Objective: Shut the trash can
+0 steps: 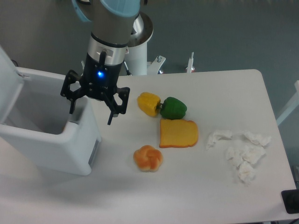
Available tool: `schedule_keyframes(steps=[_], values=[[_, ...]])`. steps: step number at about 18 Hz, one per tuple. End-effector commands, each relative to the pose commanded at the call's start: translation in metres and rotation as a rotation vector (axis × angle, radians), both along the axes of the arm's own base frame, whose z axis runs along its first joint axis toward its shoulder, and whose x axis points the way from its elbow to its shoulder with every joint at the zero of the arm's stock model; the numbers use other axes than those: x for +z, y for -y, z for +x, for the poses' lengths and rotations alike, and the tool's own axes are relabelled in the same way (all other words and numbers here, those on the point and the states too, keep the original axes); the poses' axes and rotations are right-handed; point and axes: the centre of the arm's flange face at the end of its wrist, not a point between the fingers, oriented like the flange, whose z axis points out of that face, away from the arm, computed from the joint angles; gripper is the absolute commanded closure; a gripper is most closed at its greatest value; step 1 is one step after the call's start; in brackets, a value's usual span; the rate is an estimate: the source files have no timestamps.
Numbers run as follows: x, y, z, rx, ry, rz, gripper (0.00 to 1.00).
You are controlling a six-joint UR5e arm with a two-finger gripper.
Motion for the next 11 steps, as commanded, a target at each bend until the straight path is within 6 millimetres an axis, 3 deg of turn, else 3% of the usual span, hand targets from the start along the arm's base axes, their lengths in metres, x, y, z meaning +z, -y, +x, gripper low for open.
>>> schedule_keyframes(steps=[6,9,11], values=[[0.022,0.001,0.006,0.023,0.01,0.028,0.0],[0.061,0.014,0.052,-0.016,0.052,0.112,0.0],[0.082,0.034,0.081,-0.034,0.07,0.137,0.0]])
